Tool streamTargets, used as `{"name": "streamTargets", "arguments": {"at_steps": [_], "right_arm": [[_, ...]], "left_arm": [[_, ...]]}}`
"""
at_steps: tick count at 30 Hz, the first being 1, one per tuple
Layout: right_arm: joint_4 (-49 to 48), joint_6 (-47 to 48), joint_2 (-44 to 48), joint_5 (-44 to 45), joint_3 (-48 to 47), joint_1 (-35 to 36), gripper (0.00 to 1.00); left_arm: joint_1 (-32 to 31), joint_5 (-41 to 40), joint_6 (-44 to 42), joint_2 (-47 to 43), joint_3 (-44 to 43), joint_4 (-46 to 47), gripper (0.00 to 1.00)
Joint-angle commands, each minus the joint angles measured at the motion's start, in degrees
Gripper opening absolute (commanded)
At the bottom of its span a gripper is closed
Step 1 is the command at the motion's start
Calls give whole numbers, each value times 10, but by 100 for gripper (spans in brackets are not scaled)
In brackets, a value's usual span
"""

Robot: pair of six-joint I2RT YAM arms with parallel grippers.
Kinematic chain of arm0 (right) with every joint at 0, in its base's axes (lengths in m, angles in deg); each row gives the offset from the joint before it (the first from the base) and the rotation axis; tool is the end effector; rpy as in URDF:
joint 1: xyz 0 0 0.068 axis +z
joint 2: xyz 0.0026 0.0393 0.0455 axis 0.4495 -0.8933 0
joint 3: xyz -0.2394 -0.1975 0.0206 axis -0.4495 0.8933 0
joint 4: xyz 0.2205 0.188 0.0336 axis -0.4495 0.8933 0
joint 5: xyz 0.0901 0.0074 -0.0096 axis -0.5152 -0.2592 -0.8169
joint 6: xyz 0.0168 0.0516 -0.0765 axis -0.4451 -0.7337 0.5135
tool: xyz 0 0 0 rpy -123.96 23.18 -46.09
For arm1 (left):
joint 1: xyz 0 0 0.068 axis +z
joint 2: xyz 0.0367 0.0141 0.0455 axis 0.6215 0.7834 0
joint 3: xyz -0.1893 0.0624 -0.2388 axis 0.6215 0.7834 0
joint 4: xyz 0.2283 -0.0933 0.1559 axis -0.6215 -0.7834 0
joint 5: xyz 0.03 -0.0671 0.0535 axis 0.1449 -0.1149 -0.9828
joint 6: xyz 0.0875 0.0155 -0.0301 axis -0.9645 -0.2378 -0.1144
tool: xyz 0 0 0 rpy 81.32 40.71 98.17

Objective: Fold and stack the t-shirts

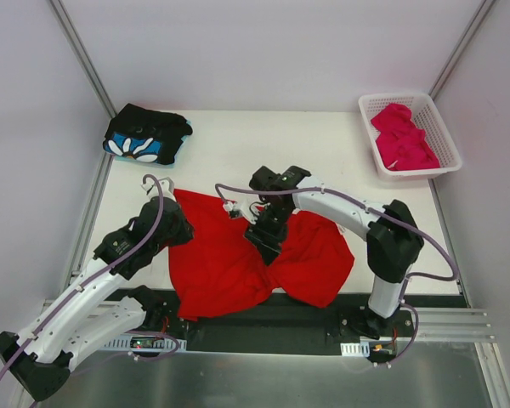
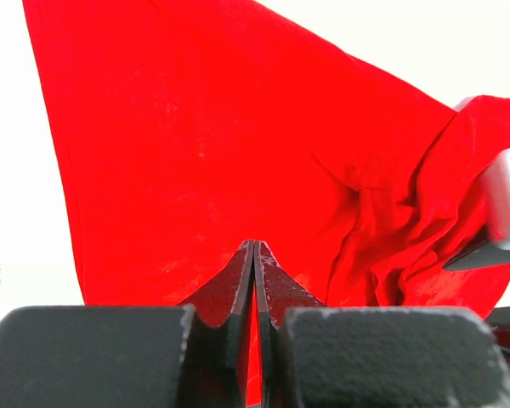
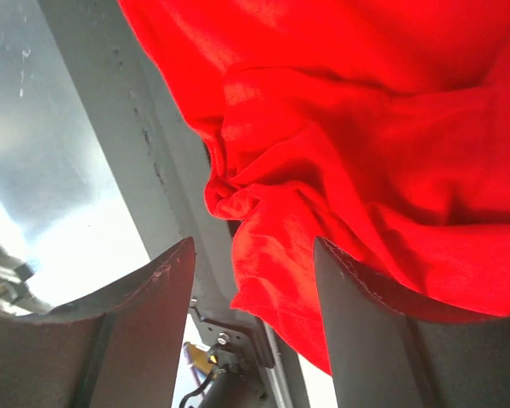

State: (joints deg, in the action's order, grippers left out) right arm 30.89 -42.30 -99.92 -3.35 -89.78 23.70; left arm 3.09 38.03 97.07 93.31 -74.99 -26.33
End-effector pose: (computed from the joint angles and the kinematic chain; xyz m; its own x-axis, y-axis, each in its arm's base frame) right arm 0.2284 0.3436 0.2488 -0.0279 -0.8706 -0.4911 -0.9653 -0.1043 0.2396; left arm 0.1713 -0.0968 0.3003 -0.6070 -0.3301 -0.7229 0.0171 0.9040 -0.4272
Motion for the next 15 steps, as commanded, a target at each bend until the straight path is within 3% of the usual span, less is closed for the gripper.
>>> {"name": "streamTargets", "arguments": {"at_steps": [1, 15], "right_arm": [[-46, 19, -16, -105, 49, -9, 60], [-40, 57, -123, -171, -33, -15, 57]], "left_arm": [[-5, -7, 6, -10, 3, -13, 1], [-5, -11, -7, 9, -9, -20, 1]]}}
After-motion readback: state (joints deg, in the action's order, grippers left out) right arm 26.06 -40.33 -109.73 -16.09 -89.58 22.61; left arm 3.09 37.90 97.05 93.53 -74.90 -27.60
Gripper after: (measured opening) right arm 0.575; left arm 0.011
